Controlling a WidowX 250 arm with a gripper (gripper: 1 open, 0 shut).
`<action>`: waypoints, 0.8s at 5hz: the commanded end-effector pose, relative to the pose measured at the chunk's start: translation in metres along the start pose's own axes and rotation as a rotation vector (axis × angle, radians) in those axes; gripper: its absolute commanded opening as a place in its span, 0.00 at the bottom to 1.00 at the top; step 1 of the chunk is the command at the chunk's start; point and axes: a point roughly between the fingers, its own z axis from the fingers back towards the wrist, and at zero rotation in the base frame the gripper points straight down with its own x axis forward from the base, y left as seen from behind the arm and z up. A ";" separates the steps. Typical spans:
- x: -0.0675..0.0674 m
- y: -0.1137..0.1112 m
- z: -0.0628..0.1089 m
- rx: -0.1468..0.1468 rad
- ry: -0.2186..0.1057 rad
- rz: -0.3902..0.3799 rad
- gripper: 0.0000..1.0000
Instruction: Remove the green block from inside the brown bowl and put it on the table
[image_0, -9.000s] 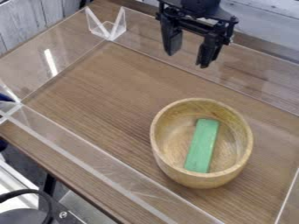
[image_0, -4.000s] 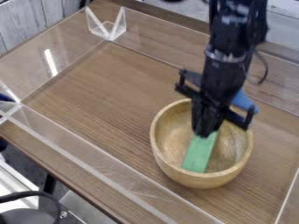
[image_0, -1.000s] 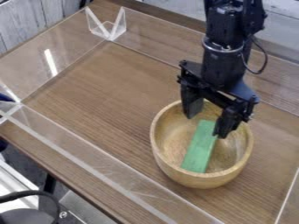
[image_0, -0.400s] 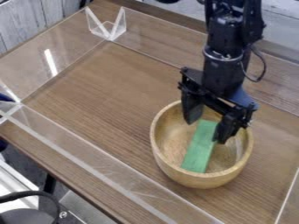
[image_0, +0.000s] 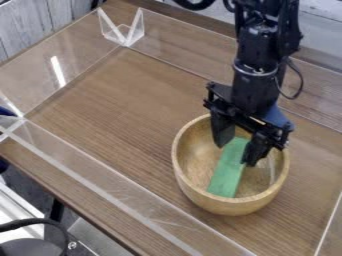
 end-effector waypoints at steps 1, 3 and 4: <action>0.004 0.000 0.010 -0.003 -0.037 -0.001 0.00; 0.003 0.003 0.026 -0.001 -0.058 0.004 0.00; 0.001 0.006 0.042 0.004 -0.084 0.011 0.00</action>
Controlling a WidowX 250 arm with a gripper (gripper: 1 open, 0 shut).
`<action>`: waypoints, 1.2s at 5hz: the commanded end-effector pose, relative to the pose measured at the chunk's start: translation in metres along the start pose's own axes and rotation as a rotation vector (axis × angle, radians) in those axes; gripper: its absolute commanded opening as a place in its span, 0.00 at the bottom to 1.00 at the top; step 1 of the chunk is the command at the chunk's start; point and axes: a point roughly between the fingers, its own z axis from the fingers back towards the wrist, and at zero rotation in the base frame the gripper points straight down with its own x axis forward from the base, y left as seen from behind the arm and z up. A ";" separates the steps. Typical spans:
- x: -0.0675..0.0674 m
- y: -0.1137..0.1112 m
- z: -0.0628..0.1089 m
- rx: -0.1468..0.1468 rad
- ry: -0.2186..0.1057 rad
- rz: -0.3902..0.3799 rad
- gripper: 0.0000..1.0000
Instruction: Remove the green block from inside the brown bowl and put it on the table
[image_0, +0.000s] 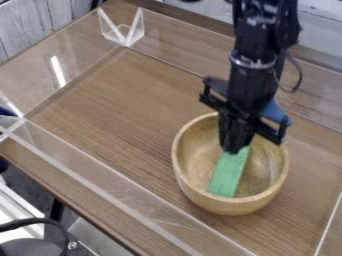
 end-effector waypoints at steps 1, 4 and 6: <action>0.007 0.008 0.043 0.015 -0.105 0.021 0.00; -0.005 0.010 0.031 0.015 -0.130 0.036 1.00; -0.002 0.008 0.011 0.017 -0.110 0.027 1.00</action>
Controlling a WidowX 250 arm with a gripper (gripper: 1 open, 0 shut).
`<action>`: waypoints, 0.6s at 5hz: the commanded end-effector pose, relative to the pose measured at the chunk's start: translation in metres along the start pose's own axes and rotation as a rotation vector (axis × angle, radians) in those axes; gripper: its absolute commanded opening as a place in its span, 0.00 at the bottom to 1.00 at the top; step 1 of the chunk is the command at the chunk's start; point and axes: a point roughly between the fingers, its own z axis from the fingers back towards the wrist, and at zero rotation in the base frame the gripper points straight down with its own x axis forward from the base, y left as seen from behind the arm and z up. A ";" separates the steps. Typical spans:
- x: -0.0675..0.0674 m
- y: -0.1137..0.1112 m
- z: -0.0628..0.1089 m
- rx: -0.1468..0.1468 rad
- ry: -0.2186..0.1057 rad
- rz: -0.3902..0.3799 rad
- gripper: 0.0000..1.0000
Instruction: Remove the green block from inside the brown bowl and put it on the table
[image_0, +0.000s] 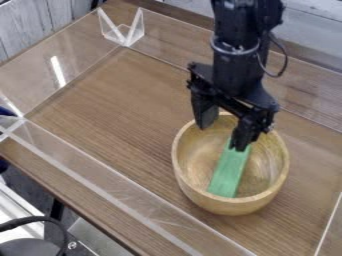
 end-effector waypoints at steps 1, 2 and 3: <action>0.007 -0.003 -0.002 0.000 -0.023 -0.009 1.00; 0.008 -0.006 -0.012 0.002 -0.013 -0.016 1.00; 0.008 -0.007 -0.024 0.005 -0.002 -0.024 1.00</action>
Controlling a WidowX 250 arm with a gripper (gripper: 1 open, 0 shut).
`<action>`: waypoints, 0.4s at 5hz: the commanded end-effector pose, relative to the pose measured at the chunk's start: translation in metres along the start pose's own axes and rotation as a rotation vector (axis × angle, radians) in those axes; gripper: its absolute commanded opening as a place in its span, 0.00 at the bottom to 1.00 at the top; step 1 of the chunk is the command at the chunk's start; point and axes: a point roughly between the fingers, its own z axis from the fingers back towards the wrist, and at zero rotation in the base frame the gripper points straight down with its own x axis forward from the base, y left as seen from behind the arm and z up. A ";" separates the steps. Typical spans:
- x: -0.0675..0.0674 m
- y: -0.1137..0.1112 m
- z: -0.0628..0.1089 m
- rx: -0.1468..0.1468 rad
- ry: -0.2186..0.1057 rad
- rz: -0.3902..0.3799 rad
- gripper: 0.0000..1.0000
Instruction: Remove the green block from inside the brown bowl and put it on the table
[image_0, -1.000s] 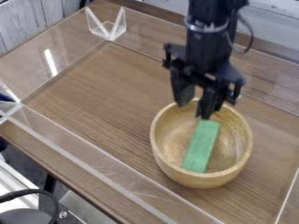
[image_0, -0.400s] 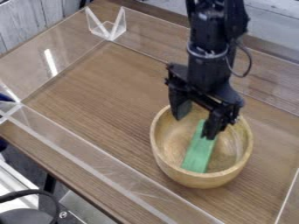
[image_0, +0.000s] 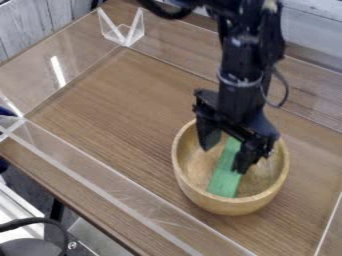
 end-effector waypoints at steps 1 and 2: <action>0.007 -0.002 -0.001 0.005 -0.030 -0.009 1.00; 0.008 -0.002 -0.010 0.007 -0.020 -0.008 0.00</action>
